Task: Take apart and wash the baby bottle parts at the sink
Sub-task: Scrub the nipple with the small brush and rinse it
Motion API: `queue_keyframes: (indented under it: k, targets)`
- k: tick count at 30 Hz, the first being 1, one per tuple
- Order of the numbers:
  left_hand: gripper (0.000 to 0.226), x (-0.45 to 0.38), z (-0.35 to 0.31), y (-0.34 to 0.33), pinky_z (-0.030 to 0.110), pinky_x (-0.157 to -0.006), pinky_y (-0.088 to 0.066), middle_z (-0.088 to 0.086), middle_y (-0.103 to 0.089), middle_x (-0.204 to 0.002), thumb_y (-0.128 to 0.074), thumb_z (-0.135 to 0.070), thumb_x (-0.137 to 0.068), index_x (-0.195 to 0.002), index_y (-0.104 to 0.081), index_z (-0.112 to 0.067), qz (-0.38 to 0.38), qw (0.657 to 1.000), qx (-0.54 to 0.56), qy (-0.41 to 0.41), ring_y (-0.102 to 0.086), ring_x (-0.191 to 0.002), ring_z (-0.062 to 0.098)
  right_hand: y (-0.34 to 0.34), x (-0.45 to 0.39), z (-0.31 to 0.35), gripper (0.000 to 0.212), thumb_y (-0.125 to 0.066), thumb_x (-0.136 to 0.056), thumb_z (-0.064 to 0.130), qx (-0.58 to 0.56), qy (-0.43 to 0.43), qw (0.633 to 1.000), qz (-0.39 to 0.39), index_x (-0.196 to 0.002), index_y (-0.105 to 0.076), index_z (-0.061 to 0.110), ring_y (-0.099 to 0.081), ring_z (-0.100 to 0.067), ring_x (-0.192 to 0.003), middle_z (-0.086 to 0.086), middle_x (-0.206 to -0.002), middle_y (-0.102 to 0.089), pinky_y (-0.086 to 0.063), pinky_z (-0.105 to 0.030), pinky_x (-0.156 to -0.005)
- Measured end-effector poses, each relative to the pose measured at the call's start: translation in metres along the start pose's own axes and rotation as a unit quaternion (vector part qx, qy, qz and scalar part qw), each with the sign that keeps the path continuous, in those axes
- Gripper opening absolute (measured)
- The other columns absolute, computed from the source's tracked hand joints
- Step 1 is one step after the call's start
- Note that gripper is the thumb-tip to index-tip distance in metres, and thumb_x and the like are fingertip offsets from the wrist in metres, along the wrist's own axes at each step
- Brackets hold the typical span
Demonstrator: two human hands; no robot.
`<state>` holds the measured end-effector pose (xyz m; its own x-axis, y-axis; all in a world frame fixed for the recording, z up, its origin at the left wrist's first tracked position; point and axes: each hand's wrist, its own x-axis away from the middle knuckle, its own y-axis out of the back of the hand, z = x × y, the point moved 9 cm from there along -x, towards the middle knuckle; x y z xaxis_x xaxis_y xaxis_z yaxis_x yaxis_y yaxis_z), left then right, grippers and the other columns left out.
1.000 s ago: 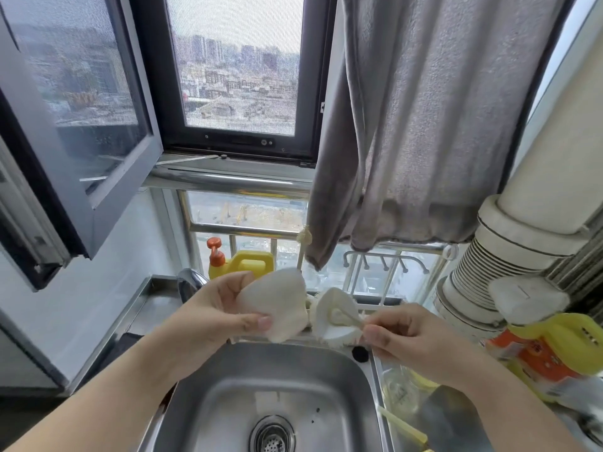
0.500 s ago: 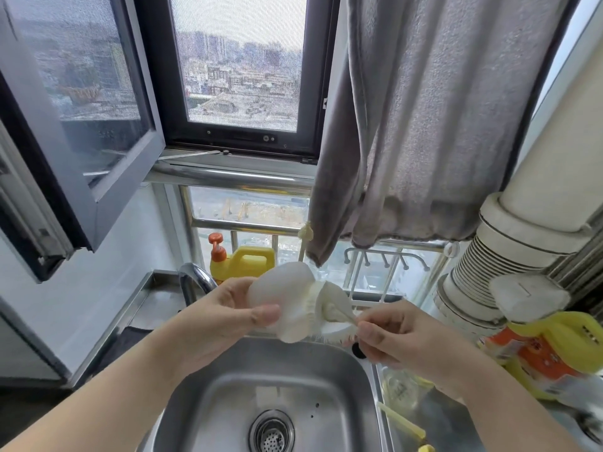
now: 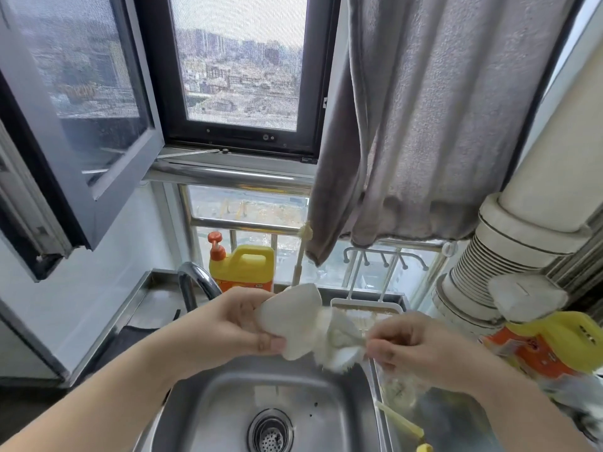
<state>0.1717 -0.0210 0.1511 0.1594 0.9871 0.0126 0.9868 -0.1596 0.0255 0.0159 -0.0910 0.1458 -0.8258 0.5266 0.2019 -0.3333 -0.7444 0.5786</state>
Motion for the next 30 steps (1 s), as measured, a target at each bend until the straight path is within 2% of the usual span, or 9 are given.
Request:
queue_keyframes:
  k: [3, 5, 10, 13, 16, 19, 23, 27, 30]
  targets:
    - [0.037, 0.001, -0.006, -0.006, 0.016, -0.075, -0.052, -0.01, -0.074, -0.084, -0.087, -0.026, -0.052, -0.086, -0.077, -0.034, 0.032, 0.998, 0.051, -0.021, -0.068, -0.084, 0.001, 0.023, -0.004, 0.007, 0.024, -0.059, -0.085, 0.044, -0.096, 0.041, 0.992, -0.076, -0.07, -0.073, 0.031, -0.04, -0.009, -0.052, 0.008, -0.054, -0.048, -0.032, -0.025, -0.054]
    - [0.04, -0.002, -0.008, -0.006, 0.016, -0.073, -0.053, -0.009, -0.074, -0.085, -0.089, -0.032, -0.049, -0.087, -0.077, -0.034, 0.033, 0.997, 0.071, -0.029, -0.068, -0.083, 0.002, 0.017, -0.009, 0.022, 0.026, -0.064, -0.082, 0.052, -0.124, 0.089, 0.986, -0.063, -0.072, -0.073, 0.03, -0.038, -0.009, -0.052, 0.008, -0.054, -0.045, -0.032, -0.02, -0.053]
    - [0.056, -0.001, -0.002, 0.013, 0.02, -0.067, -0.055, -0.001, -0.074, -0.085, -0.097, -0.032, -0.033, -0.086, -0.078, -0.028, -0.031, 0.989, 0.139, -0.032, -0.07, -0.08, 0.011, 0.001, -0.006, 0.029, 0.031, -0.061, -0.087, 0.04, 0.015, 0.082, 0.996, -0.011, -0.059, -0.063, 0.049, -0.037, -0.007, -0.052, 0.013, -0.053, -0.051, -0.029, -0.025, -0.055]
    - [0.07, -0.005, 0.008, 0.016, 0.032, -0.074, -0.057, 0.013, -0.069, -0.107, -0.096, -0.021, -0.044, -0.11, -0.072, -0.014, -0.043, 0.968, 0.246, -0.019, -0.068, -0.094, 0.026, 0.02, -0.005, 0.026, 0.022, -0.057, -0.081, 0.042, -0.053, 0.086, 0.991, -0.088, -0.061, -0.067, 0.043, -0.039, -0.007, -0.05, 0.004, -0.055, -0.048, -0.032, -0.02, -0.053]
    - [0.081, -0.014, 0.016, 0.012, 0.034, -0.068, -0.058, 0.019, -0.067, -0.108, -0.094, -0.018, -0.05, -0.121, -0.061, -0.002, -0.057, 0.945, 0.322, -0.008, -0.068, -0.089, 0.027, 0.011, -0.012, 0.035, 0.021, -0.061, -0.087, 0.036, -0.019, 0.109, 0.987, -0.112, -0.068, -0.07, 0.039, -0.036, -0.009, -0.052, -0.003, -0.058, -0.046, -0.028, -0.021, -0.051]
    - [0.074, -0.016, 0.025, 0.017, 0.037, -0.065, -0.058, 0.019, -0.067, -0.106, -0.095, -0.021, -0.047, -0.113, -0.066, -0.003, -0.083, 0.946, 0.313, 0.011, -0.069, -0.087, 0.028, 0.006, -0.011, 0.031, 0.015, -0.064, -0.088, 0.029, 0.021, 0.073, 0.992, -0.1, -0.076, -0.072, 0.029, -0.038, -0.002, -0.049, 0.008, -0.055, -0.051, -0.029, -0.015, -0.05]
    - [0.076, -0.017, 0.036, 0.027, 0.041, -0.069, -0.058, 0.02, -0.066, -0.112, -0.097, -0.022, -0.04, -0.109, -0.069, -0.005, -0.111, 0.955, 0.272, 0.036, -0.067, -0.094, 0.031, 0.026, -0.009, 0.019, 0.021, -0.065, -0.087, 0.028, -0.017, 0.045, 0.987, -0.155, -0.068, -0.071, 0.036, -0.039, -0.004, -0.047, 0.011, -0.049, -0.046, -0.035, -0.015, -0.051]
    - [0.066, -0.021, 0.033, 0.022, 0.039, -0.065, -0.058, 0.02, -0.068, -0.105, -0.091, -0.013, -0.043, -0.105, -0.072, -0.006, -0.107, 0.964, 0.24, 0.037, -0.069, -0.085, 0.028, -0.004, -0.02, 0.029, 0.022, -0.064, -0.088, 0.032, 0.032, 0.074, 0.993, -0.087, -0.068, -0.066, 0.042, -0.038, -0.004, -0.051, 0.013, -0.052, -0.049, -0.031, -0.016, -0.052]
    - [0.076, -0.016, 0.033, 0.033, 0.053, -0.079, -0.056, 0.021, -0.065, -0.117, -0.096, -0.022, -0.043, -0.112, -0.069, -0.007, -0.119, 0.956, 0.27, 0.015, -0.066, -0.099, 0.034, 0.003, -0.014, 0.01, 0.024, -0.063, -0.089, 0.031, 0.029, 0.043, 0.994, -0.092, -0.067, -0.068, 0.041, -0.041, -0.005, -0.054, 0.008, -0.058, -0.053, -0.034, -0.017, -0.054]
